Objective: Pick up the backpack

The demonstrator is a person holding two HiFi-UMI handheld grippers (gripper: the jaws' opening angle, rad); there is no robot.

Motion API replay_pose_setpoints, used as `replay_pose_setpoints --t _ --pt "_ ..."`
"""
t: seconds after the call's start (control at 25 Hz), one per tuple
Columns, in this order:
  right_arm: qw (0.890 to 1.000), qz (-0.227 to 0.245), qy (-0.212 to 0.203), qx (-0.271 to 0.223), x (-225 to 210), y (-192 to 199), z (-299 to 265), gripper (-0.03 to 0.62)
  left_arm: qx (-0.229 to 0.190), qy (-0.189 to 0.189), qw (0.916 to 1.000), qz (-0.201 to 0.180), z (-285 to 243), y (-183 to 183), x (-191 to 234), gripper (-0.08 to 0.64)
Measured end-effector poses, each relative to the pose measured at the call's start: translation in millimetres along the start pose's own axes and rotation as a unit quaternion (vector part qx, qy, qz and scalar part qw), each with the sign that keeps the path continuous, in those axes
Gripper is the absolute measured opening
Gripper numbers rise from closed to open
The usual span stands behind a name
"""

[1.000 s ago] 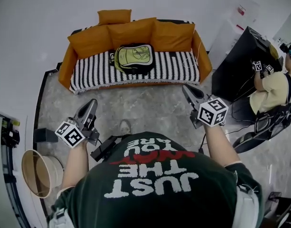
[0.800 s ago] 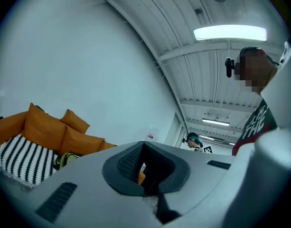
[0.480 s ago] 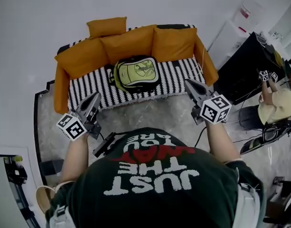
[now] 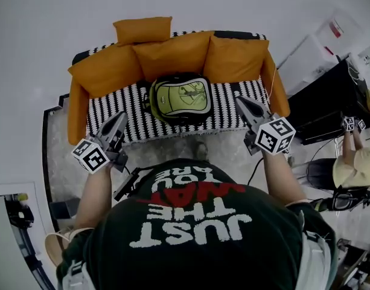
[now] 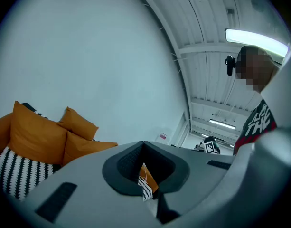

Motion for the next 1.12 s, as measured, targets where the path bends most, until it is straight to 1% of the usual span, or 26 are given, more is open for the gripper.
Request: replay_pose_setpoints --t 0.16,0.32,0.4,0.52,0.68,0.76,0.88,0.96,1.04,1.12 --pt "0.999 -0.002 -0.034 0.009 -56.7 -16.0 -48.2 0.031 0.012 -0.038 0.9992 -0.001 -49.5 4.7 26.9 0.003" --pt "0.996 -0.005 -0.081 0.037 -102.6 -32.6 -105.9 0.031 0.024 -0.099 0.9945 0.023 -91.5 11.4 55.1 0.003" --pt "0.993 -0.003 -0.103 0.05 -115.4 -36.7 -133.8 0.031 0.036 -0.114 0.9921 0.036 -108.8 18.2 67.8 0.003" --pt "0.99 0.003 -0.121 0.067 -127.8 -34.0 -169.3 0.031 0.072 -0.124 0.9887 0.045 -132.3 37.3 90.7 0.003" --pt "0.99 0.005 -0.116 0.085 -139.5 -19.9 -213.5 0.031 0.127 -0.124 0.9824 0.058 -152.0 73.8 140.5 0.003" --pt "0.99 -0.002 -0.107 0.089 -142.8 -11.0 -230.1 0.031 0.146 -0.125 0.9788 0.071 -158.1 93.1 167.2 0.003" --pt "0.991 -0.005 -0.094 0.093 -149.7 1.7 -245.2 0.031 0.164 -0.126 0.9732 0.101 -171.5 126.6 201.7 0.003" --pt "0.991 -0.006 -0.086 0.101 -155.5 13.8 -251.6 0.031 0.185 -0.127 0.9678 0.113 -180.4 154.7 220.0 0.004" --pt "0.991 -0.009 -0.08 0.106 -162.8 26.9 -259.7 0.031 0.211 -0.132 0.9607 0.124 -188.9 184.3 238.6 0.005" --pt "0.991 -0.012 -0.072 0.109 -172.2 40.3 -268.1 0.031 0.233 -0.136 0.9548 0.126 -198.6 214.4 254.7 0.03"
Point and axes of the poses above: the fingertips, and each gripper's own axes: z backward along the fingers, x to its left, y out of its underside, the point moved 1 cm from there along z, backward along the fingers, and after that the axes turned 6 degrees about -z, right-handed, at the moved point
